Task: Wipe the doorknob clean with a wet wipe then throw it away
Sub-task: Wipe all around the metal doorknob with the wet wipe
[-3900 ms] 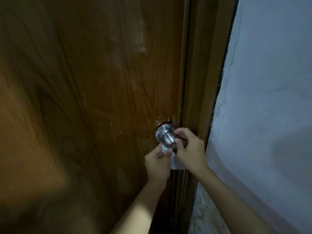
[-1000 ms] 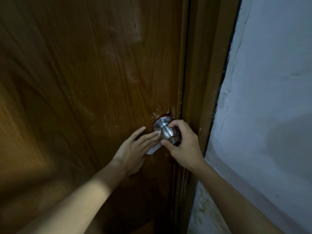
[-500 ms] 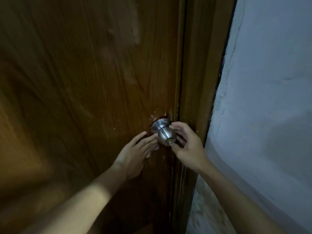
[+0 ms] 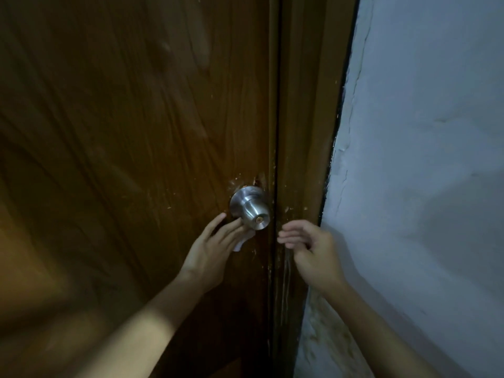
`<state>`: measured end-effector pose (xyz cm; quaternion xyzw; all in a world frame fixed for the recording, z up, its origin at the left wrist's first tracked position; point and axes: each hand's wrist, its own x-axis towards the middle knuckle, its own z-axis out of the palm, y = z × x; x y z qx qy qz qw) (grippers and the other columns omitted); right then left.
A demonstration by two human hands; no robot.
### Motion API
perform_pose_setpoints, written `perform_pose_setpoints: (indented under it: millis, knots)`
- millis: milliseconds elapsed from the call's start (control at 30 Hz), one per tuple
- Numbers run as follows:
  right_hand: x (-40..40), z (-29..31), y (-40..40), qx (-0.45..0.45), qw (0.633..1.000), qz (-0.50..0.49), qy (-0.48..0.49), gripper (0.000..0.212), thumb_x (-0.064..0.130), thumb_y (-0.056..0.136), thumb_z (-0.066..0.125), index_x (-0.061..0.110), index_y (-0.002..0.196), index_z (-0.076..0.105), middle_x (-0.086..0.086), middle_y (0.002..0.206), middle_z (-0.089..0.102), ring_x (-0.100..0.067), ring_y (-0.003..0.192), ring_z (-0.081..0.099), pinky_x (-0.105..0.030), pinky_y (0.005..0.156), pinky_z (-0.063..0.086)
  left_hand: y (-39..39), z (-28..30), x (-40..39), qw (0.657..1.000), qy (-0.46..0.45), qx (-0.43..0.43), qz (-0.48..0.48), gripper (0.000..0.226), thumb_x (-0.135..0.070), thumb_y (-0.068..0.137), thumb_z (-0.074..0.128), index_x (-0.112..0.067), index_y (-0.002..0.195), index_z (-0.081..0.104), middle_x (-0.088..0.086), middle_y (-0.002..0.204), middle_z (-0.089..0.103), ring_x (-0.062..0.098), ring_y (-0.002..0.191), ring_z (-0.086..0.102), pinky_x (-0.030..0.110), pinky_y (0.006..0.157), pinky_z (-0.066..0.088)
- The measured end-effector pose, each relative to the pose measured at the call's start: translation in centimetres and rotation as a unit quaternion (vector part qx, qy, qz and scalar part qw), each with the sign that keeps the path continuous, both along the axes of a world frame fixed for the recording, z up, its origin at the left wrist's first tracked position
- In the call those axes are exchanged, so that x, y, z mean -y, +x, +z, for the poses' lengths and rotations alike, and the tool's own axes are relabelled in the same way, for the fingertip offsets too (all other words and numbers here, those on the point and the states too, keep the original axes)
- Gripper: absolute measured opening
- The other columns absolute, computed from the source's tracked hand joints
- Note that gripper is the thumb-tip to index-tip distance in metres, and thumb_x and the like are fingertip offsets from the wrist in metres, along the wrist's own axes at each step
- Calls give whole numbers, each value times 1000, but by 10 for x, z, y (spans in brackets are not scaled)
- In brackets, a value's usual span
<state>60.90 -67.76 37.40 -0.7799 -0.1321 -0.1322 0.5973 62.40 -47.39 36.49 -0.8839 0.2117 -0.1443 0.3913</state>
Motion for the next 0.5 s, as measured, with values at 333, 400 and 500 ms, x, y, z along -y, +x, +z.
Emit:
perform_pose_setpoints:
  millis: [333, 400, 500]
  knots:
    - [-53, -9, 16, -318, 821, 216, 422, 32, 4, 94, 35, 21, 113, 54, -11, 115, 59, -25, 103, 59, -38, 86, 51, -18, 12, -1, 943, -306, -120, -56, 79, -28, 88, 43, -17, 139, -16, -1, 146, -25, 8, 126, -40, 29, 98, -33]
    - [-57, -5, 22, -347, 765, 204, 502, 31, 4, 94, 33, 13, 115, 53, -17, 115, 56, -29, 105, 54, -42, 91, 44, -18, 14, -1, 908, -381, -154, -79, 77, -21, 87, 47, -20, 144, -4, -5, 152, -11, 1, 134, -27, 18, 103, -26]
    - [-59, 3, 27, -368, 713, 153, 577, 30, 1, 91, 36, -6, 116, 51, -25, 114, 57, -33, 106, 54, -44, 96, 41, -18, 17, 0, 856, -484, -149, -106, 70, -15, 85, 53, -24, 144, 16, -9, 153, 15, -6, 136, -1, 6, 106, -7]
